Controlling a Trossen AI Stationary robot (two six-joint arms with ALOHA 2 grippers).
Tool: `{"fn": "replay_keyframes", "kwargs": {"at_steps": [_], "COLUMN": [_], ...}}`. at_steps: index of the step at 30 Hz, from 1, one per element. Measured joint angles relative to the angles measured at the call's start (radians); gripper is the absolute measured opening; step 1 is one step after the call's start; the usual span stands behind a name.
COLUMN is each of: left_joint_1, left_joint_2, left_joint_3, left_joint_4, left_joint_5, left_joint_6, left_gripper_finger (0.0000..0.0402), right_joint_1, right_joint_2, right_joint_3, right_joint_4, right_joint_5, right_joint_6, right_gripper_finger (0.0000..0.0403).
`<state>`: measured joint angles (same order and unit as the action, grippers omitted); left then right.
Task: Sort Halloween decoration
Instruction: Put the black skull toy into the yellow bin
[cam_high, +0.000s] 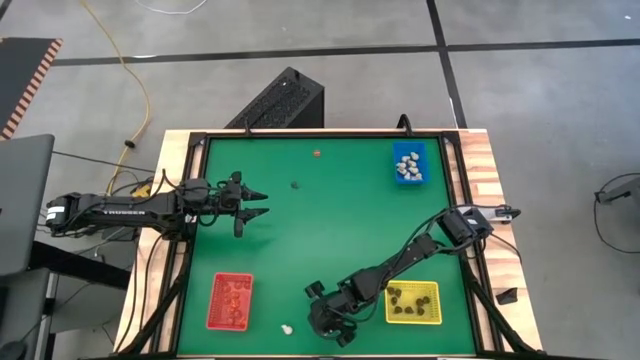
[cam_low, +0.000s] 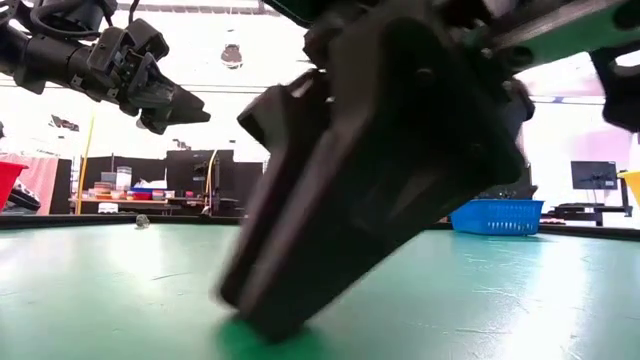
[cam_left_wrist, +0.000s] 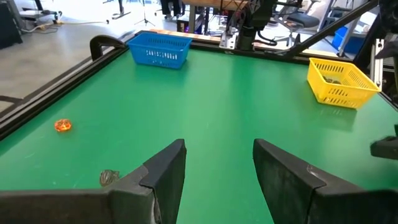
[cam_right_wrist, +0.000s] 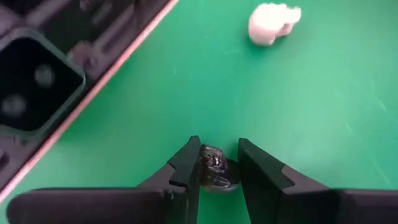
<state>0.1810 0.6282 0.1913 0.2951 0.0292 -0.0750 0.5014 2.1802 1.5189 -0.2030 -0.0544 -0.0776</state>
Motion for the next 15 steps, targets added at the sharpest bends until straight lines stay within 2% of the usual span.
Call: {"fn": "replay_keyframes", "kwargs": {"at_steps": [7, 15], "left_joint_1": [0.000, 0.000], "left_joint_2": [0.000, 0.000], "left_joint_3": [0.000, 0.000], "left_joint_4": [0.000, -0.001], "left_joint_5": [0.000, 0.000], "left_joint_6": [0.000, 0.000], "left_gripper_finger": [0.0178, 0.0178], "right_joint_1": [0.000, 0.058], "right_joint_2": [-0.123, -0.318], "right_joint_3": [-0.003, -0.002], "right_joint_4": [-0.174, -0.549], "right_joint_5": [0.000, -0.004], "right_joint_6": [0.079, 0.469], "right_gripper_finger": [0.0132, 0.0123]}}
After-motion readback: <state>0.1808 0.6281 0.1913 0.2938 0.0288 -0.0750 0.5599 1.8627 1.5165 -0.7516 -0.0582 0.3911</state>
